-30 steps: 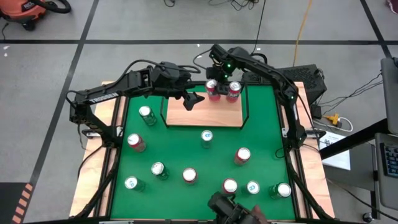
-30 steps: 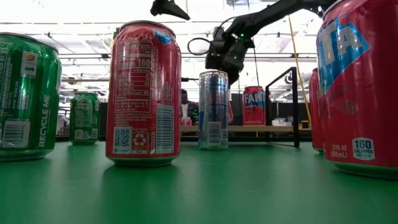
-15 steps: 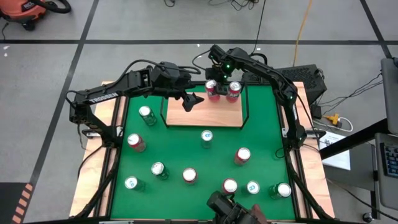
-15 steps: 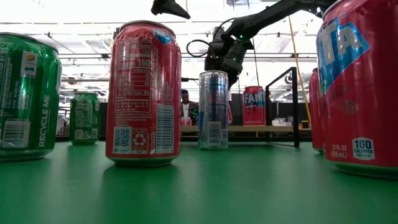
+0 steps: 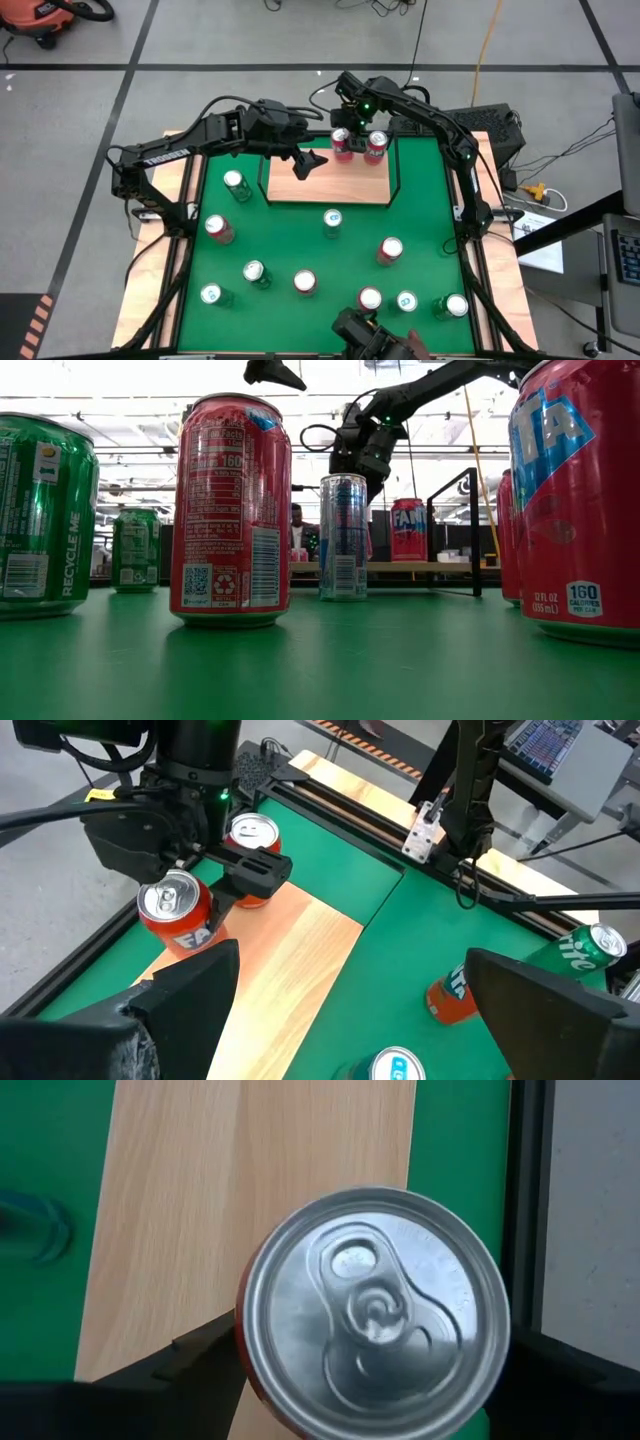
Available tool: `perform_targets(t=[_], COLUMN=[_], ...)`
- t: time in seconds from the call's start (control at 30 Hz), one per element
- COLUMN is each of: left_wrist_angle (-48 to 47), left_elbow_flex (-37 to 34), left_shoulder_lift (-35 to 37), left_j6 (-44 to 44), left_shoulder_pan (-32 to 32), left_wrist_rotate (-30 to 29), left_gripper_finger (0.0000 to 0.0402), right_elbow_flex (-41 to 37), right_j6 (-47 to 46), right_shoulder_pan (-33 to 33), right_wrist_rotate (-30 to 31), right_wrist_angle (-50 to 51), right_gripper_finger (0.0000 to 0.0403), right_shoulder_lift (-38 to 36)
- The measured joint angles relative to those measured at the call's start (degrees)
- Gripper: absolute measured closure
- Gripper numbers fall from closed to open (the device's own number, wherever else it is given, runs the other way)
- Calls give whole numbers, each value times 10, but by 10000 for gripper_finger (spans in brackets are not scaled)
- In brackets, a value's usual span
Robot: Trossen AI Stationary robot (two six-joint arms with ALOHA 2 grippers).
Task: Place canned beverage on shelf
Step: Put the red soda can on the shelf
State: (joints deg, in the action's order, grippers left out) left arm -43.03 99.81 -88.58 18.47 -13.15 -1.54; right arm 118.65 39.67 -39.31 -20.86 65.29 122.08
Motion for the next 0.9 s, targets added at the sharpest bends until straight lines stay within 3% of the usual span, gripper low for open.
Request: perform_targets(t=[0.47,0.9], left_wrist_angle=[0,-1], left_elbow_flex=[0,0], left_shoulder_lift=[0,0], left_j6=[-9,-9], left_shoulder_pan=[0,0], left_wrist_rotate=[0,0], left_gripper_finger=[13,13], right_elbow_flex=[0,0], right_j6=[-15,-14], right_shoulder_pan=[3,18], right_wrist_rotate=[3,78], right_wrist_angle=[25,38], right_gripper_finger=[63,64], right_shoulder_lift=[-7,-22])
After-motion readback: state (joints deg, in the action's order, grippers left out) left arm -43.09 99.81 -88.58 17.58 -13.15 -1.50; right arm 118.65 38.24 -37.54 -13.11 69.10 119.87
